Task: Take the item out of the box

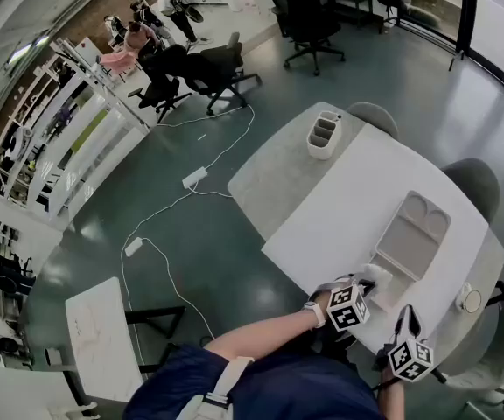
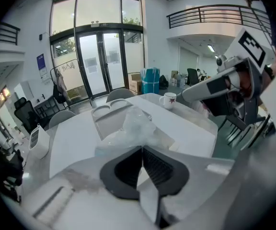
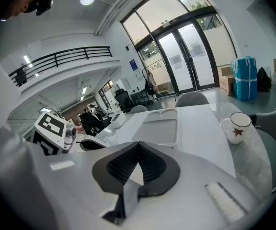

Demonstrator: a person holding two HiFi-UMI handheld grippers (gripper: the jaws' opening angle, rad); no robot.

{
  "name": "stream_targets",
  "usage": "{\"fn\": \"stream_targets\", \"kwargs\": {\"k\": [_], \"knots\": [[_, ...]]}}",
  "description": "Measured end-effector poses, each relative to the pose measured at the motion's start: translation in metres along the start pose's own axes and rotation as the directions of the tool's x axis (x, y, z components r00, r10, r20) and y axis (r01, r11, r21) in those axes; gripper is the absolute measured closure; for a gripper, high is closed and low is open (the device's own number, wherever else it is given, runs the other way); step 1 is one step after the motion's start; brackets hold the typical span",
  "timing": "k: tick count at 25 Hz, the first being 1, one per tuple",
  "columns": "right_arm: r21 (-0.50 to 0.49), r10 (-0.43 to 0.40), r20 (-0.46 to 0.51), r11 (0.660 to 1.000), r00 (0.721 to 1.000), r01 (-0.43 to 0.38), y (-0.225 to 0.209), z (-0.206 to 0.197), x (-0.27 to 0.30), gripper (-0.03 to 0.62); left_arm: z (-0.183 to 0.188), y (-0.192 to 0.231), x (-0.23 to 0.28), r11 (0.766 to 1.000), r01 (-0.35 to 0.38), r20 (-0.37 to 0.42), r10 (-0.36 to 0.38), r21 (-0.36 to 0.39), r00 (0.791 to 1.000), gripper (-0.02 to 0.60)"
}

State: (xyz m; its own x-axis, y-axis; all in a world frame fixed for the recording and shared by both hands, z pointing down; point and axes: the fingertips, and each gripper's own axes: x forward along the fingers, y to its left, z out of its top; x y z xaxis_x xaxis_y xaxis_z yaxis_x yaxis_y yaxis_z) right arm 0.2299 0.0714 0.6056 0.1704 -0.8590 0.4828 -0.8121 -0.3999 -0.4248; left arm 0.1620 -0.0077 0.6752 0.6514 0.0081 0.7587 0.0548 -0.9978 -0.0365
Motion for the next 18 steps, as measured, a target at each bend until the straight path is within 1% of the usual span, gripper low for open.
{"fn": "stream_targets", "kwargs": {"k": [4, 10, 18], "knots": [[-0.019, 0.016, -0.002, 1.0, 1.0, -0.016, 0.011, 0.002, 0.002, 0.592, 0.001, 0.007, -0.015, 0.999, -0.027, 0.042, 0.028, -0.021, 0.999, 0.569], [-0.038, 0.038, -0.013, 0.999, 0.999, -0.039, 0.032, 0.0, 0.001, 0.592, -0.002, 0.011, -0.038, 0.998, -0.046, 0.089, 0.051, -0.051, 0.995, 0.569], [-0.066, 0.053, -0.011, 0.996, 0.999, -0.054, 0.049, 0.003, -0.004, 0.592, -0.002, 0.018, -0.069, 0.992, -0.083, 0.147, 0.097, -0.098, 0.984, 0.57]]}}
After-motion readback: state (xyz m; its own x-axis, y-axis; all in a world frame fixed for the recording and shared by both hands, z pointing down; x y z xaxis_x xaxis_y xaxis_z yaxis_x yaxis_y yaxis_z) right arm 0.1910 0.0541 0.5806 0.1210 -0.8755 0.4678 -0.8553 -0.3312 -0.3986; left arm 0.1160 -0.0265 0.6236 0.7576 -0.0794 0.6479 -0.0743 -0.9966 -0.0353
